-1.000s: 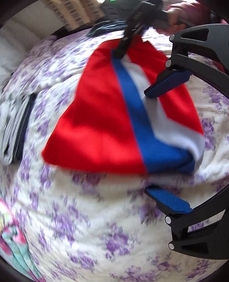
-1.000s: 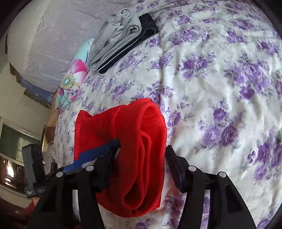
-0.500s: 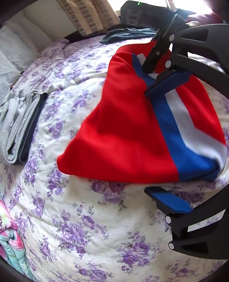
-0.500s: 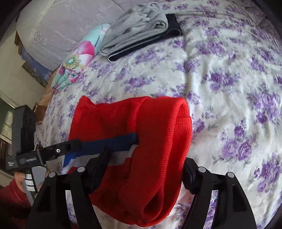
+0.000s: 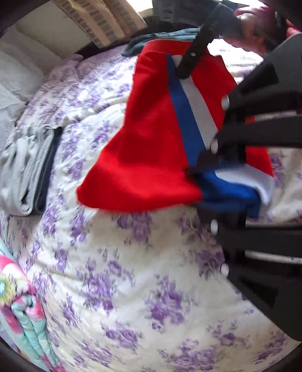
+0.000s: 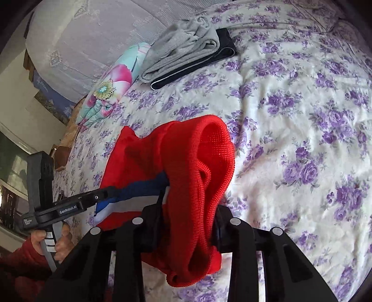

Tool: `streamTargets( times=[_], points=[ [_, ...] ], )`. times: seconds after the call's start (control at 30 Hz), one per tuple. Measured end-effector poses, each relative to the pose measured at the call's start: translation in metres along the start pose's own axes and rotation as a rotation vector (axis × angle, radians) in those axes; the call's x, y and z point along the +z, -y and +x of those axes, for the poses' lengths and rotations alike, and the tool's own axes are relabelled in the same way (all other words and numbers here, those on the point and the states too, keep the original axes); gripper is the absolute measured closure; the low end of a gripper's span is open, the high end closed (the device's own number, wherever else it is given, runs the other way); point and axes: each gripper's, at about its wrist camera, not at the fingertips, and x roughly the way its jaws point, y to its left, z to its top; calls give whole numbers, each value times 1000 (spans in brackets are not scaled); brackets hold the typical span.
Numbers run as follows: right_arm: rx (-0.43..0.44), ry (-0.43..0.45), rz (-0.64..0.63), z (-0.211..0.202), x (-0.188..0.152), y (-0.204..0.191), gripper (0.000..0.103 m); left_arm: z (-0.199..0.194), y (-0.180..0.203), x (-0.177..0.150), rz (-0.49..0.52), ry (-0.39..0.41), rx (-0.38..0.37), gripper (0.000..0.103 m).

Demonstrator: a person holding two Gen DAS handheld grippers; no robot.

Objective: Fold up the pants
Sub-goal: 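Carry the folded pants with both tools onto the grey garment stack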

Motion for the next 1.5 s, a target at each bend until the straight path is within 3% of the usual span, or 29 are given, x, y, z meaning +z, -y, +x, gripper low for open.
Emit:
streamTargets(
  times=[0.1, 0.23, 0.37, 0.47, 0.57, 0.67, 0.7, 0.8, 0.9, 1.0, 1.07, 1.1, 1.23, 1.37, 1.5],
  points=[
    [13, 8, -2, -11, 7, -4, 70, -18, -12, 7, -94, 6, -126, 90],
    [-4, -21, -16, -7, 12, 1, 71, -11, -10, 17, -84, -17, -124, 90],
    [32, -58, 128, -5, 7, 38, 71, 12, -20, 18, -149, -68, -169, 90],
    [7, -59, 175, -9, 6, 57, 71, 16, -2, 20, -81, -73, -183, 90],
    [17, -72, 202, -6, 7, 66, 71, 24, 23, 22, 40, -90, -139, 70],
    [5, -77, 204, -1, 5, 67, 71, 30, 34, 23, 79, -98, -81, 66],
    [9, -76, 216, 0, 4, 68, 71, 28, 33, 23, 74, -95, -84, 63],
    [24, -81, 251, 5, 1, 75, 71, 18, 18, 26, 5, -49, -45, 43],
    [34, -87, 268, 8, 0, 77, 70, 23, 4, 25, -56, -83, -72, 40],
    [47, -100, 289, 12, 0, 81, 70, 42, 6, 18, -55, -166, -147, 43],
    [52, -104, 299, 12, 0, 83, 69, 48, 16, 15, -28, -164, -174, 55],
    [49, -103, 298, 11, 0, 82, 69, 46, 19, 16, -19, -159, -189, 68],
    [39, -75, 288, 1, -1, 74, 70, 25, 29, 17, 55, -103, -177, 88],
    [66, -26, 224, -17, 9, 56, 71, -6, 32, 23, 67, -35, -198, 93],
    [92, 22, 164, -22, 49, 41, 71, -23, 35, 54, 46, 30, -212, 93]
  ],
)
